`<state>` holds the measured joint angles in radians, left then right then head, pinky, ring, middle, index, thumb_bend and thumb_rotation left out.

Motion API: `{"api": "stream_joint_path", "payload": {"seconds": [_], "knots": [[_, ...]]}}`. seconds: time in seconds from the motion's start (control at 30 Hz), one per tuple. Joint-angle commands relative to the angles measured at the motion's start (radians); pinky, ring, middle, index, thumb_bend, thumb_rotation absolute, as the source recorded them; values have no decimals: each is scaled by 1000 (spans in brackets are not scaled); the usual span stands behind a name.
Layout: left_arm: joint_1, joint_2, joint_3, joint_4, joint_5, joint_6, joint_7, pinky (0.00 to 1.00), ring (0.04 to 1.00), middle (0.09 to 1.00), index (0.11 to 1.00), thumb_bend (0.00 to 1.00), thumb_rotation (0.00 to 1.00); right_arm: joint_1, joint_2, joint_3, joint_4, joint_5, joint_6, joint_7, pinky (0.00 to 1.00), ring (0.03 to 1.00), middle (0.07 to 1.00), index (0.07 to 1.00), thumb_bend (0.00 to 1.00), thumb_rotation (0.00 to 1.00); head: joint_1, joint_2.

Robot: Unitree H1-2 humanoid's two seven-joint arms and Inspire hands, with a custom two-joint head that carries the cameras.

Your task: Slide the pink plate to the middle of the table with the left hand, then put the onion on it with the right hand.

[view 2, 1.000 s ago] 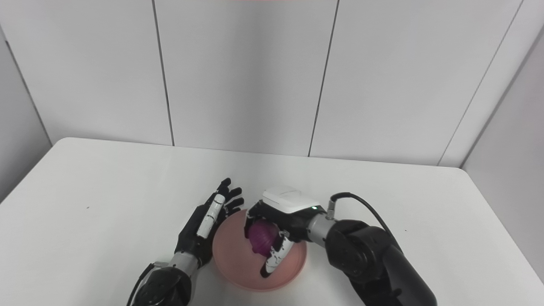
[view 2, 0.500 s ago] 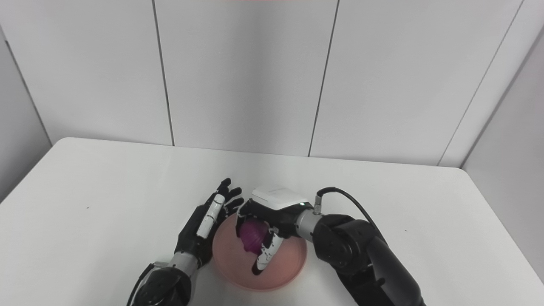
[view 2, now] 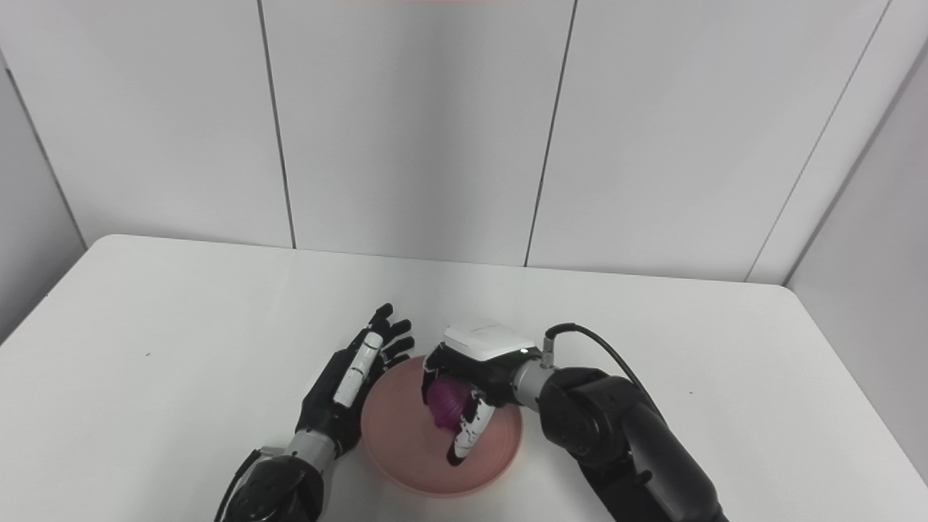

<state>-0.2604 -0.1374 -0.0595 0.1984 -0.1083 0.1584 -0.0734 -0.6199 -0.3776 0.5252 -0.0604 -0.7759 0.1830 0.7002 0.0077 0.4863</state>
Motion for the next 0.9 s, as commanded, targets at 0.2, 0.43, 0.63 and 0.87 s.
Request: {"api": "stream_joint_path", "payload": {"seconds": [0.2, 0.43, 0.63, 0.87], "knots": [[49, 8, 2, 49, 0, 84, 5, 889, 887, 903, 946, 639, 806, -41, -21, -3, -22, -17, -56, -16, 441, 527, 603, 645, 971, 565, 2, -1], [49, 5, 3, 50, 4, 86, 10, 861, 875, 897, 941, 640, 802, -36, -28, -2, -31, -20, -59, -10, 505, 614, 681, 700, 1000, 669, 2, 0], [46, 7, 4, 60, 2, 78, 7, 864, 877, 895, 942, 643, 804, -35, -29, -4, -28, -21, -58, -12, 518, 634, 697, 702, 1000, 665, 2, -4], [42, 10, 4, 70, 5, 72, 6, 866, 876, 895, 945, 637, 810, -35, -27, -6, -26, -17, -60, -15, 522, 639, 700, 687, 1000, 656, 0, -7]]}}
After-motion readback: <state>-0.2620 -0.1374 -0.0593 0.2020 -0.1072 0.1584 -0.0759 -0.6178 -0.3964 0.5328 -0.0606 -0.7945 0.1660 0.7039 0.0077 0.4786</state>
